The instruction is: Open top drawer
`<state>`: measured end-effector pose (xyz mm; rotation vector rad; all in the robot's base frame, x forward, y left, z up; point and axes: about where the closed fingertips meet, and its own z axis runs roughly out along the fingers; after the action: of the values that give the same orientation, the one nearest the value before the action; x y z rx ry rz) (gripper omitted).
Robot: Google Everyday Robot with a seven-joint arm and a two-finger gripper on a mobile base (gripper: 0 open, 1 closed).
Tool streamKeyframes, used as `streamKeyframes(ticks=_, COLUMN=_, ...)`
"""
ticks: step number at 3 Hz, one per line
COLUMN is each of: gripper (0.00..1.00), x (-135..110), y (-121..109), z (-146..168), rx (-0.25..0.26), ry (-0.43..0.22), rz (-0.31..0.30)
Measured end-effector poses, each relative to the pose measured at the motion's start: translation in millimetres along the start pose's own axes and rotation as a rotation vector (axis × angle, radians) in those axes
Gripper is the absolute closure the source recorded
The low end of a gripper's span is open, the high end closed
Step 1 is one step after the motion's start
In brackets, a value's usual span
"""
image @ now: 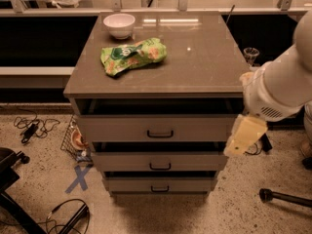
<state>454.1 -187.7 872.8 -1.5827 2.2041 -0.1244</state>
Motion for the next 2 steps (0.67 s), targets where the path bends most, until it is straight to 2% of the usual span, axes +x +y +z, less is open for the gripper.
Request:
streamKeyframes(ticks=1, gripper=0.00, x=-5, y=-6, z=49, rx=0.058, ry=-0.021, rz=-0.006)
streamKeyframes(ticks=2, gripper=0.00, x=-20, y=-35, z=84, rx=0.157, ry=-0.074, rz=-0.015)
